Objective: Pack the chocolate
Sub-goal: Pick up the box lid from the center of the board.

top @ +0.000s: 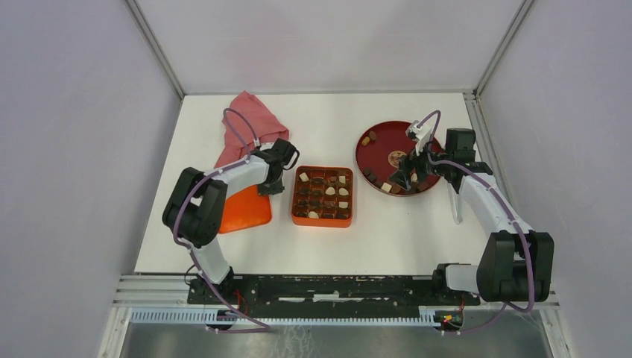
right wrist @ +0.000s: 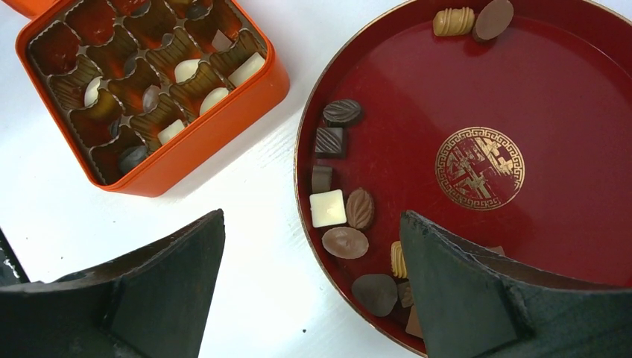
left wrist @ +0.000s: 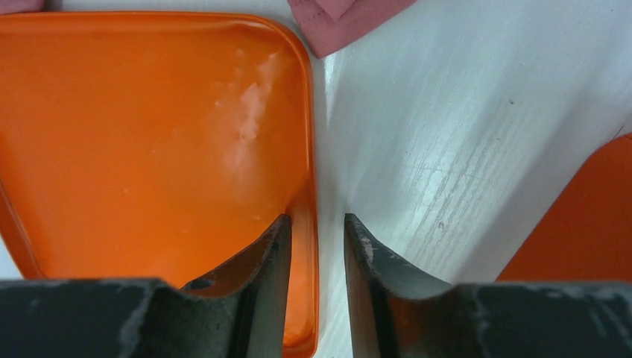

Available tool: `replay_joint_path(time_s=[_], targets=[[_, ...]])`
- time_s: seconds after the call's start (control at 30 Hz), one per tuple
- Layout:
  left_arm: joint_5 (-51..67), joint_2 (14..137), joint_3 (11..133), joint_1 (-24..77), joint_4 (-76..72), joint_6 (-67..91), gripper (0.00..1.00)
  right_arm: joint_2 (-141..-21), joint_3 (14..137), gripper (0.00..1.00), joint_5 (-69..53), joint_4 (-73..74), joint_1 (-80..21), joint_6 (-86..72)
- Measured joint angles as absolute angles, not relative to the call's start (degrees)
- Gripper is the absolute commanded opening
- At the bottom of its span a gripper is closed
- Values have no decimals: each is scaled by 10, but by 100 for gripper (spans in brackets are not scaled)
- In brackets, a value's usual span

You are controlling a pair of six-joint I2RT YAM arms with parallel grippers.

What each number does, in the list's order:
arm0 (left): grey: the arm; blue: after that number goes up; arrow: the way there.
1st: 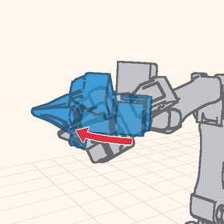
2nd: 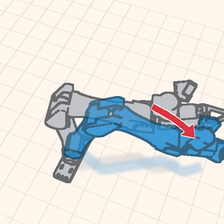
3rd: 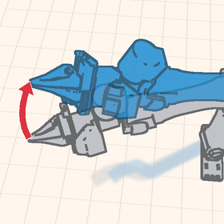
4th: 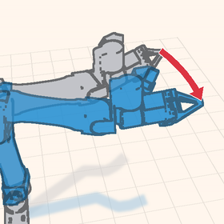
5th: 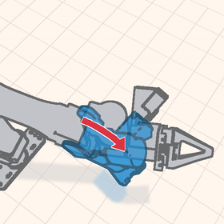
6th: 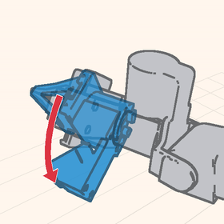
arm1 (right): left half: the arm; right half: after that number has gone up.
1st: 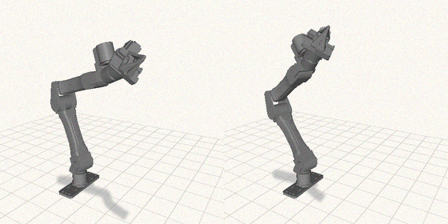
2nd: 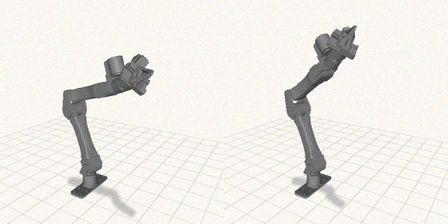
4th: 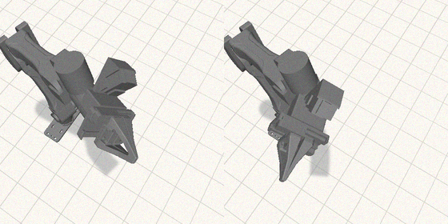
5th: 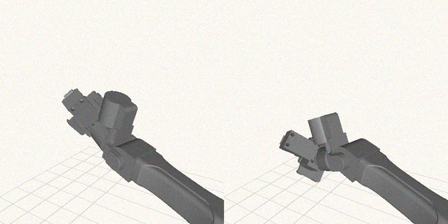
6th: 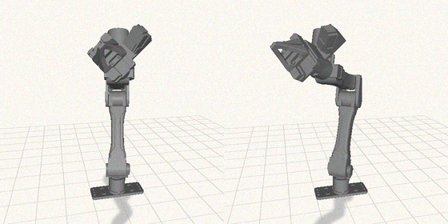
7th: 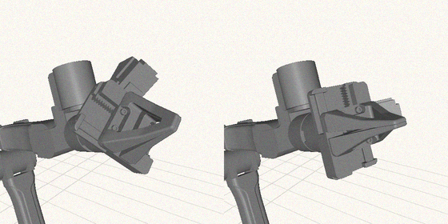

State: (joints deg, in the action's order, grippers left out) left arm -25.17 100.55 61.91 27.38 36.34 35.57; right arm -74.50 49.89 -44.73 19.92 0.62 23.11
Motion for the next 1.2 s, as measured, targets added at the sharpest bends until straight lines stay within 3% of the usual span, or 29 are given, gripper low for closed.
replay_joint_path(time_s=[0.23,0.53,0.67,1.2], targets=[[-244,1013,614,274,340,355,18,-745,499,92,-447,197,6,226],[-239,1013,610,274,327,355,18,-748,499,92,-447,198,6,223],[-238,1009,604,274,319,355,3,-748,499,92,-447,198,6,223],[-219,911,562,279,336,356,2,-752,508,93,-444,220,6,231]])
